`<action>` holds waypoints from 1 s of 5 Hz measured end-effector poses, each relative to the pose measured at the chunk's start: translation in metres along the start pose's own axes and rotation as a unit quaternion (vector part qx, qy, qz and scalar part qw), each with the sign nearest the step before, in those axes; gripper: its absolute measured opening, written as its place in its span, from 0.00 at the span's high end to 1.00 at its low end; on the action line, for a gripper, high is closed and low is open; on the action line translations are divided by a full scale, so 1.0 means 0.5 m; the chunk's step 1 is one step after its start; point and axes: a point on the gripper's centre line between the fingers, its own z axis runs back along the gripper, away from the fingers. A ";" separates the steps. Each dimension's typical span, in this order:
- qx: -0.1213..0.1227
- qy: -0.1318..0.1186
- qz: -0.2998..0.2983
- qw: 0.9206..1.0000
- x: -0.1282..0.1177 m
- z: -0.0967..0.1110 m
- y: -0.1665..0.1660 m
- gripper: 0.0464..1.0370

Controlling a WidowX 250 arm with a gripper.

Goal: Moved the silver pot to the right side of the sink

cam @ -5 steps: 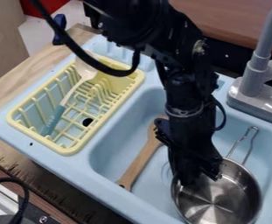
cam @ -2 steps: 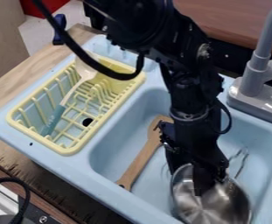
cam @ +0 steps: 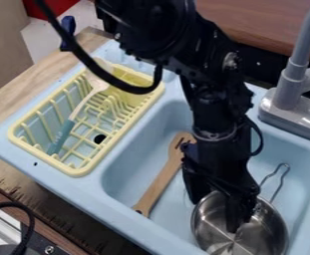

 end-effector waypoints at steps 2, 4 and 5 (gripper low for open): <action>-0.004 0.004 0.017 1.000 -0.011 0.020 0.004 0.04; 0.054 -0.037 0.110 0.992 0.000 0.085 0.017 0.04; 0.095 -0.061 0.146 0.983 0.009 0.102 0.037 0.04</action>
